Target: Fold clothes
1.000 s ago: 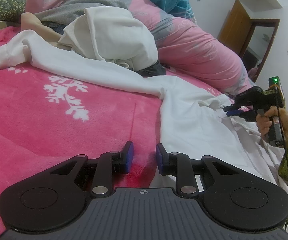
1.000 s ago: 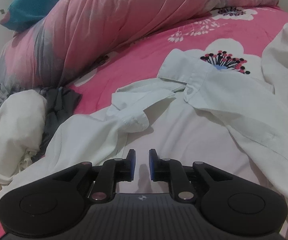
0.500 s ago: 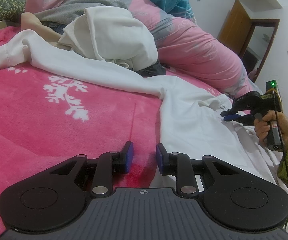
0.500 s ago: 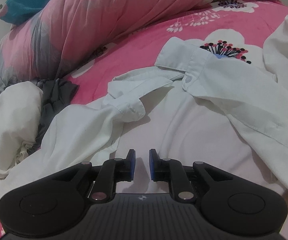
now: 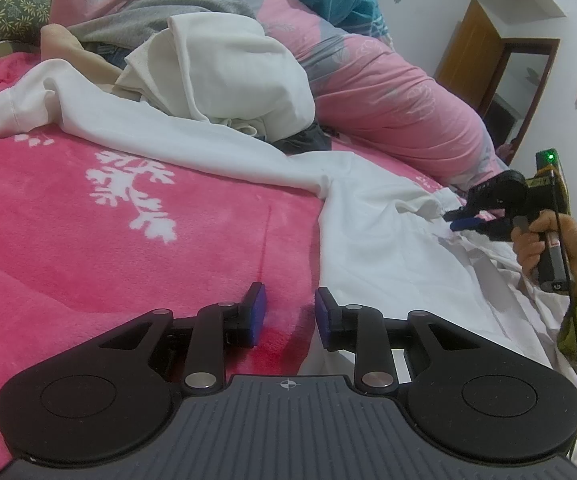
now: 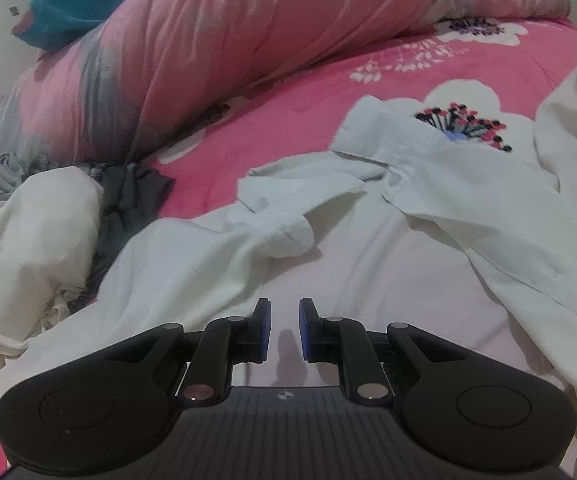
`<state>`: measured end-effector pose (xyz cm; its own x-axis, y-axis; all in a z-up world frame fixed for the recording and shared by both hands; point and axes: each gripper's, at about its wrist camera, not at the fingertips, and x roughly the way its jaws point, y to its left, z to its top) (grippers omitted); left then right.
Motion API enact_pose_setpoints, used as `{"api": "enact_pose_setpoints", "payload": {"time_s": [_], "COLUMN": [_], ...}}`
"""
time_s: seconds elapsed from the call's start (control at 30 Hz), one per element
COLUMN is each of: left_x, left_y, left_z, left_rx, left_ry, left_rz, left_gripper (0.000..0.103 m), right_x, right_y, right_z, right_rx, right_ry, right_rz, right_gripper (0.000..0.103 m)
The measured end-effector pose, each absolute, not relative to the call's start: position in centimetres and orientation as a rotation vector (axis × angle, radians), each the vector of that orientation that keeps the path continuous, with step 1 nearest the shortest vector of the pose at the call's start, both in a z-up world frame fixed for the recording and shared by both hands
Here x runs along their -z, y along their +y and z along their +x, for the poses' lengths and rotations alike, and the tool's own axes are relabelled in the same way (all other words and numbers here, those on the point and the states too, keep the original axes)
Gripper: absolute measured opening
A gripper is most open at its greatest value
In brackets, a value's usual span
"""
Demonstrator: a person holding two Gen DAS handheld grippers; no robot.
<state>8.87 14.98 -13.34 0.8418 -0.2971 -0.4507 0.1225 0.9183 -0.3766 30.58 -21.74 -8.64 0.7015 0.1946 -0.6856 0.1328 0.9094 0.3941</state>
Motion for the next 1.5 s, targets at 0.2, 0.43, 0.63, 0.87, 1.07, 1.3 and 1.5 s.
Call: {"api": "enact_pose_setpoints", "payload": {"time_s": [0.2,0.43,0.63,0.87,1.07,1.3,1.5], "left_x": [13.3,13.3,13.3,13.3,13.3,13.4,13.4], "left_y": [15.0,15.1,15.1,15.3,15.3,15.3,15.3], "left_z": [8.9,8.9,8.9,8.9,8.9,9.0,9.0], "left_rx": [0.229,0.233,0.236,0.24,0.243,0.247,0.252], "left_ry": [0.528,0.529,0.53,0.531,0.531,0.528,0.527], "left_rz": [-0.347,-0.353,-0.359,-0.367,-0.371,-0.367,-0.367], "left_gripper": [0.028,0.029,0.03,0.03,0.031,0.032,0.034], "right_x": [7.0,5.6,5.5,6.7,8.9,11.0,11.3], "right_y": [-20.1,-17.4,-14.3,-10.2,-7.6,-5.6,-5.6], "right_z": [30.7,31.3,32.4,34.9,37.2,40.3,44.7], "right_rx": [-0.08,-0.154,-0.218,-0.285,-0.302,-0.255,-0.212], "right_ry": [0.768,0.732,0.731,0.774,0.856,0.871,0.851], "right_rz": [0.41,0.353,0.29,0.228,0.169,0.039,0.04], "right_gripper": [0.016,0.016,0.016,0.016,0.016,0.016,0.016]}}
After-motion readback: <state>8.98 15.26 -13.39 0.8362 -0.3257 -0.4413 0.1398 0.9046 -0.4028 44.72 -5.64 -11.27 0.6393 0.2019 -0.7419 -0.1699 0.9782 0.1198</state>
